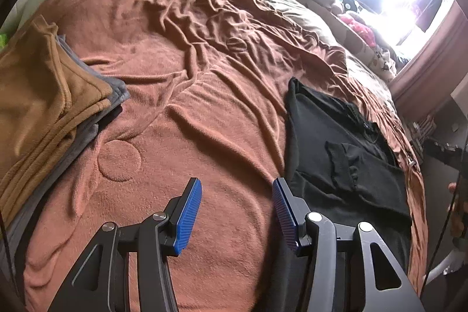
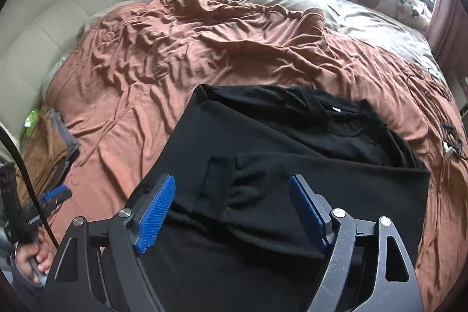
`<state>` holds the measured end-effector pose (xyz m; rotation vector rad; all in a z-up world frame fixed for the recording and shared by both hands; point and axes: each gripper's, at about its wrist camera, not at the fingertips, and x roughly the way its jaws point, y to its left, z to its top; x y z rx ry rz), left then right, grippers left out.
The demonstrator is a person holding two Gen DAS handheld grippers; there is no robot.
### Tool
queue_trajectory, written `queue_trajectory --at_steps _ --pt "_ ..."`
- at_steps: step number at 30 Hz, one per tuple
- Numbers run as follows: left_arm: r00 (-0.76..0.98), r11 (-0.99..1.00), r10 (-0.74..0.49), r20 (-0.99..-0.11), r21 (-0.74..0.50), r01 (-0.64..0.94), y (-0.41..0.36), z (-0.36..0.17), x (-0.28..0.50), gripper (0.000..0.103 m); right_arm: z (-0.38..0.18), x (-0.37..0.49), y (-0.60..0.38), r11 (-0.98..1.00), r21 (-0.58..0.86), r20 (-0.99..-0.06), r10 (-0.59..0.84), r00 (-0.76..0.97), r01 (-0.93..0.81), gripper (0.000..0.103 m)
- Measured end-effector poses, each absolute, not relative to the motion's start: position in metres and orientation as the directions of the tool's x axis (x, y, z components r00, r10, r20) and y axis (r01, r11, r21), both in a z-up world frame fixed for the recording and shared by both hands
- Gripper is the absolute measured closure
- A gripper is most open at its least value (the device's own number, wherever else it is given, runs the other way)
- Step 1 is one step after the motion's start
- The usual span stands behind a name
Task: Fold small clothes
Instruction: 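Lower the sleeve onto the shirt body and open the right tool, then move the left tool down to the folded sleeve cuff on the shirt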
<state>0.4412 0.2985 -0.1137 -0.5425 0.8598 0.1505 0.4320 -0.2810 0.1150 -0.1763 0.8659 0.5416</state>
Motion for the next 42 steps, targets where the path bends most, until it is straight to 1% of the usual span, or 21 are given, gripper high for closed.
queue_trajectory --at_steps 6,9,13,19,23,29,38,39,42 --pt "0.664 0.869 -0.099 -0.741 -0.389 -0.305 0.27 -0.09 0.448 0.049 0.121 0.409 -0.343 0.873 0.126 -0.75 0.395 0.531 -0.471 0.024" --pt "0.679 0.873 -0.118 -0.725 -0.401 -0.277 0.253 -0.078 0.454 0.045 0.115 0.399 -0.379 0.895 0.11 -0.76 0.356 0.544 -0.431 0.024" --pt "0.672 0.884 -0.134 -0.728 -0.394 -0.251 0.228 -0.07 0.469 0.044 0.104 0.385 -0.431 0.931 0.14 -0.769 0.317 0.556 -0.338 0.024" --pt "0.658 0.911 -0.153 -0.737 -0.363 -0.196 0.185 -0.061 0.493 0.044 0.086 0.366 -0.505 0.962 0.2 -0.751 0.273 0.601 -0.188 0.024" --pt "0.636 0.933 -0.151 -0.757 -0.322 -0.162 0.155 -0.061 0.515 0.044 0.065 0.358 -0.551 0.953 0.285 -0.735 0.286 0.615 -0.102 0.024" --pt "0.6 0.962 -0.119 -0.791 -0.241 -0.127 0.12 -0.067 0.537 0.044 0.044 0.345 -0.603 0.94 0.341 -0.69 0.257 0.676 -0.009 0.024" --pt "0.54 0.977 -0.087 -0.837 -0.179 -0.12 0.09 -0.092 0.571 0.044 0.0 0.336 -0.628 0.909 0.415 -0.654 0.32 0.686 -0.029 0.024" --pt "0.534 0.978 -0.082 -0.842 -0.171 -0.119 0.088 -0.095 0.575 0.044 -0.004 0.337 -0.63 0.909 0.417 -0.654 0.322 0.685 -0.029 0.025" --pt "0.521 0.982 -0.061 -0.851 -0.144 -0.121 0.085 -0.103 0.586 0.044 -0.018 0.346 -0.638 0.905 0.425 -0.659 0.325 0.678 -0.021 0.036"
